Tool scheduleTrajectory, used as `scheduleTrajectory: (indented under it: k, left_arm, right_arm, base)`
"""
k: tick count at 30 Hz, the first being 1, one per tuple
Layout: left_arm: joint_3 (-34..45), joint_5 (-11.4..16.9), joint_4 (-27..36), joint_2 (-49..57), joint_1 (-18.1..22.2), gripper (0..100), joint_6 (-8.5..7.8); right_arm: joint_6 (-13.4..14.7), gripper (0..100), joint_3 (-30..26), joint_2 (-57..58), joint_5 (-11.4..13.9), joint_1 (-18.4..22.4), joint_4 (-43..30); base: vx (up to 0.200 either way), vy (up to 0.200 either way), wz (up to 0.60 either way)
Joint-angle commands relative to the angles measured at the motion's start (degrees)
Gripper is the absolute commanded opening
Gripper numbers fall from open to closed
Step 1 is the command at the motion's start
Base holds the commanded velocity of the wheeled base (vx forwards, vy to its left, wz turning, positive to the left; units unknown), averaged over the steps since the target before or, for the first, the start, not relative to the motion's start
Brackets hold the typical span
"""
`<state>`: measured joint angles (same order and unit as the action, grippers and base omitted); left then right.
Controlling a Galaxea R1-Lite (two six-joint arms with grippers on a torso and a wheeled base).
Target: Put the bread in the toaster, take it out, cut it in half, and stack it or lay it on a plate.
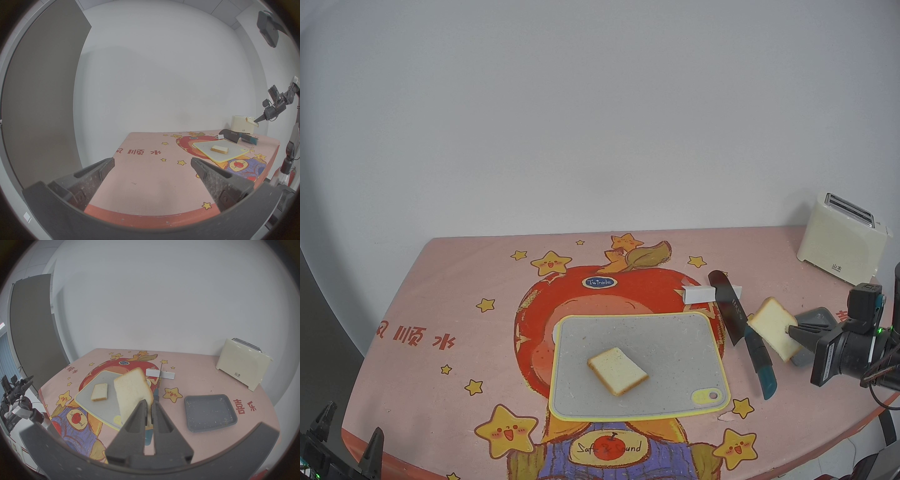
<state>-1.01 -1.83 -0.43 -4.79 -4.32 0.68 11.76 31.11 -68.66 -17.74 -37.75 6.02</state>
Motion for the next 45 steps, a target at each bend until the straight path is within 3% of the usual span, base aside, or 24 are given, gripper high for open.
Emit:
scheduleTrajectory:
  k: [1,13,19,45]
  left_arm:
    - [1.0,0.0,0.0,0.0,0.0,100,0.11]
    - [1.0,0.0,0.0,0.0,0.0,100,0.11]
    - [1.0,0.0,0.0,0.0,0.0,100,0.11]
    - [1.0,-0.1,0.1,0.0,0.3,100,0.20]
  right_arm:
    - [0.0,0,0.0,-0.2,0.0,0.0,0.0]
    - [0.0,0,0.0,-0.2,0.0,0.0,0.0]
    - [0.0,0,0.1,-0.2,0.0,0.0,0.0]
    - [0.0,0,-0.1,-1.0,0.0,0.0,0.0]
  base:
    - [0.000,-0.200,0.00]
    - [0.000,-0.050,0.00]
    - [0.000,-0.200,0.00]
    - [0.000,-0.046,0.00]
